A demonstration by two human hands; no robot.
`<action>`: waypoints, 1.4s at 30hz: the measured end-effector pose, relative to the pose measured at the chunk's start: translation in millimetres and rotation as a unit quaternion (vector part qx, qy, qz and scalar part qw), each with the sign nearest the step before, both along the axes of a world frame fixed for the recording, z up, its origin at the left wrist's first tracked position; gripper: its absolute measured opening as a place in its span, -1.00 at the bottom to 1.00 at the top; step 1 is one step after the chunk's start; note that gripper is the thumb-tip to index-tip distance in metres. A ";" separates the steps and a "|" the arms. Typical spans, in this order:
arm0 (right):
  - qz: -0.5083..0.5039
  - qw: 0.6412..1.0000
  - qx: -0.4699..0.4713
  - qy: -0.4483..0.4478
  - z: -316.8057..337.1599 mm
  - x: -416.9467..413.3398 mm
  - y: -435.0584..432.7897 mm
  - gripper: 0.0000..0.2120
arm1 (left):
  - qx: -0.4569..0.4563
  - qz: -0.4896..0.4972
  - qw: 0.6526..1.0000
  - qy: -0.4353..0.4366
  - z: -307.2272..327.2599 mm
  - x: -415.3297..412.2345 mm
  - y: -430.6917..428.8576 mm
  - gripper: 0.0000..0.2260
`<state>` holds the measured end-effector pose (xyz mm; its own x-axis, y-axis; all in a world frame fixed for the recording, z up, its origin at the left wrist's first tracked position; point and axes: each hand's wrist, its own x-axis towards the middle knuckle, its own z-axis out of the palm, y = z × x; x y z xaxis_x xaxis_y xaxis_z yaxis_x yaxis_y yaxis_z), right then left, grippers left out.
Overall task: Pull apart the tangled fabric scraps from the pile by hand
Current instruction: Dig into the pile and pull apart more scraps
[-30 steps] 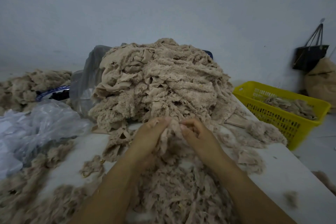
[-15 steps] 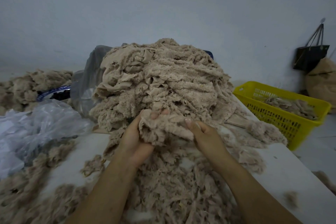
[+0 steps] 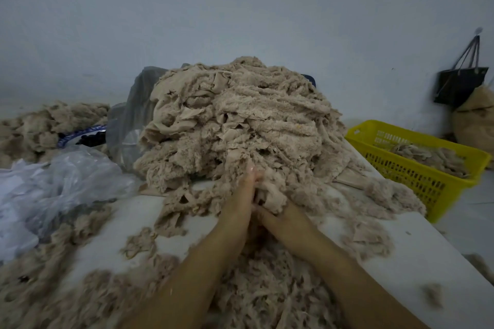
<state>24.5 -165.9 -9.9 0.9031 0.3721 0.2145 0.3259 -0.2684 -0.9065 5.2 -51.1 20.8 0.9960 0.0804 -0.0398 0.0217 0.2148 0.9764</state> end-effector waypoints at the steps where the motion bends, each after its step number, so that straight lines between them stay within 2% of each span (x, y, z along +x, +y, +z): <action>1: -0.009 0.999 0.028 0.021 -2.4 -0.5 -2.5 -0.84 | 0.026 -0.013 1.000 0.003 0.3 0.0 -0.6 -0.40; 2: -0.020 0.996 0.063 0.052 -3.6 -0.2 -5.9 -0.80 | 0.047 -0.029 0.998 -0.001 0.8 -0.7 1.4 -0.39; 4: -0.064 0.984 0.132 0.103 -4.1 4.6 -12.0 -0.60 | 0.117 -0.029 0.992 -0.030 -1.7 1.4 11.5 -0.42; 6: -0.151 0.951 0.254 0.096 3.0 12.2 -25.3 -0.69 | 0.204 0.037 0.975 -0.081 -5.2 8.4 26.6 -0.53; 7: -0.185 0.916 0.347 0.085 8.6 16.0 -35.4 -0.73 | 0.252 0.092 0.958 -0.100 -7.5 13.1 37.6 -0.64; 9: -0.172 0.816 0.547 0.079 21.0 19.7 -53.9 -0.54 | 0.375 0.181 0.904 -0.093 -14.5 24.0 62.0 -0.84; 10: -0.167 0.791 0.581 0.097 23.5 19.3 -57.5 -0.44 | 0.454 0.175 0.872 -0.059 -19.4 28.4 72.3 -0.82; 11: -0.173 0.797 0.565 0.124 22.3 18.4 -56.0 -0.42 | 0.534 0.144 0.833 -0.002 -23.5 31.1 78.9 -0.72; 13: -0.195 0.853 0.454 0.166 11.6 18.3 -43.3 -0.54 | 0.641 0.082 0.760 0.074 -28.4 31.1 79.9 -0.68; 14: -0.195 0.880 0.398 0.173 8.9 16.4 -35.9 -0.61 | 0.654 0.078 0.750 0.067 -29.5 30.6 77.2 -0.72; 15: -0.185 0.905 0.344 0.166 6.5 15.3 -29.2 -0.66 | 0.638 0.087 0.764 0.035 -28.2 29.4 75.0 -0.74; 18: -0.110 0.971 0.182 0.112 3.0 8.3 -14.5 -0.75 | 0.475 0.094 0.870 -0.090 -20.9 26.1 66.5 -0.76; 20: -0.039 0.990 0.111 0.080 1.1 2.4 -7.0 -0.76 | 0.371 0.066 0.920 -0.109 -15.1 23.9 51.4 -0.77; 22: 0.006 0.994 0.081 0.076 -0.7 -0.7 -1.4 -0.71 | 0.310 0.041 0.946 -0.088 -14.6 20.5 36.0 -0.74; 23: -0.002 0.996 0.065 0.065 -1.7 -1.0 -0.1 -0.76 | 0.284 0.028 0.955 -0.079 -14.7 19.1 30.7 -0.72; 24: -0.034 0.997 0.046 0.046 0.4 -2.2 -0.2 -0.82 | 0.270 0.020 0.959 -0.081 -15.6 19.0 27.9 -0.70; 26: -0.113 0.993 0.028 0.025 2.8 -1.0 -4.5 -0.78 | 0.261 -0.001 0.960 -0.101 -19.3 19.5 27.7 -0.65; 29: -0.182 0.975 0.113 0.067 4.8 3.8 -10.6 -0.71 | 0.307 -0.058 0.945 -0.101 -23.1 20.1 32.8 -0.70; 32: -0.201 0.924 0.282 0.163 11.3 7.8 -13.9 -0.78 | 0.342 -0.041 0.933 -0.104 -24.5 21.5 39.7 -0.68; 36: -0.202 0.860 0.420 0.209 15.6 15.4 -25.8 -0.82 | 0.280 0.021 0.958 -0.055 -21.7 25.4 49.9 -0.60; 37: -0.203 0.851 0.436 0.213 15.1 17.7 -28.5 -0.83 | 0.259 0.041 0.964 -0.040 -21.1 26.0 51.2 -0.58; 39: -0.200 0.838 0.456 0.221 14.5 20.6 -32.1 -0.89 | 0.202 0.092 0.975 -0.011 -20.0 27.7 54.9 -0.66; 42: -0.192 0.821 0.488 0.227 16.5 21.4 -34.9 -0.76 | 0.156 0.181 0.971 0.008 -19.9 29.4 62.9 -0.61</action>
<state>45.9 -200.7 6.6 0.9828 -0.1084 -0.1494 -0.0427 0.6538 -0.7555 34.6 11.8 0.9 0.8994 0.4362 0.0282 0.0147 -0.0945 0.9954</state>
